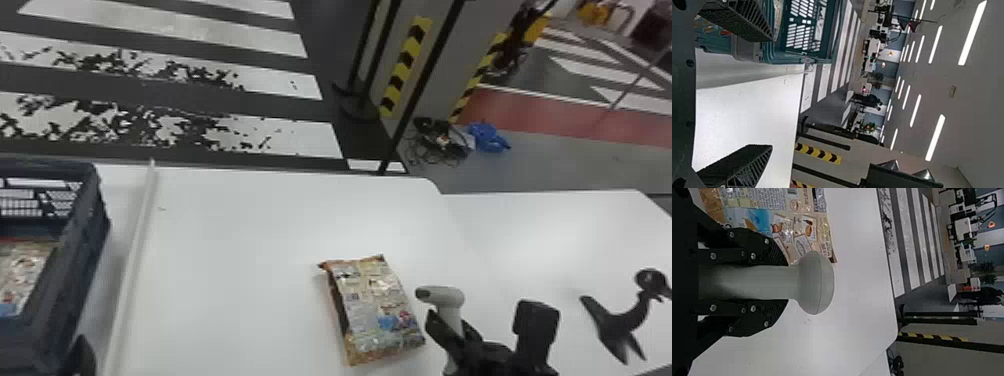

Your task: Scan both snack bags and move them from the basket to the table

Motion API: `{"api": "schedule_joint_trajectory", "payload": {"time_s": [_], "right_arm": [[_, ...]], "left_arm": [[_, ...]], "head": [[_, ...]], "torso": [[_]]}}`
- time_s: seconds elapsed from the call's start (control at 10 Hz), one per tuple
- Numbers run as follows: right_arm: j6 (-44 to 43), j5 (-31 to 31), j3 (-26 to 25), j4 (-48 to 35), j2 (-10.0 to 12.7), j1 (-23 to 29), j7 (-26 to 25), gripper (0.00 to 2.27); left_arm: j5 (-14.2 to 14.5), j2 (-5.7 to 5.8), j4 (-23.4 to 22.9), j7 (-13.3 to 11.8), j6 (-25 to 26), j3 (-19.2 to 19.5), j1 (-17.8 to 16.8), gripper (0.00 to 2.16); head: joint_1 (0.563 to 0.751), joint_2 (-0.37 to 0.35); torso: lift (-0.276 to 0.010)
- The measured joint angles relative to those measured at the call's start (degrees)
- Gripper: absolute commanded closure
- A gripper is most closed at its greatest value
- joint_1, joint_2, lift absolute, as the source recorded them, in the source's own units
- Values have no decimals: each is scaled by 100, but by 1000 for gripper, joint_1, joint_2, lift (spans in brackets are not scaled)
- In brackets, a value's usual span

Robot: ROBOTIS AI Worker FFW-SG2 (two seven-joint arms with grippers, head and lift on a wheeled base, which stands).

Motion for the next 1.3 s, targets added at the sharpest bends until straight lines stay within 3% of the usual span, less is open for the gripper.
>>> {"api": "schedule_joint_trajectory", "payload": {"time_s": [0.3,0.8,1.3], "right_arm": [[16,16,357,-367,152,214,-169,2253],[-46,307,1071,-482,167,313,-308,2253],[-211,458,1408,-376,167,257,-405,2253]], "left_arm": [[-1,31,0,18,0,-54,-34,16],[-7,75,-4,45,0,-67,-42,16],[-16,67,-60,57,-18,-84,-5,16]], "head": [[695,-296],[695,-211],[695,-166]], "torso": [[-98],[-98],[-98]]}}
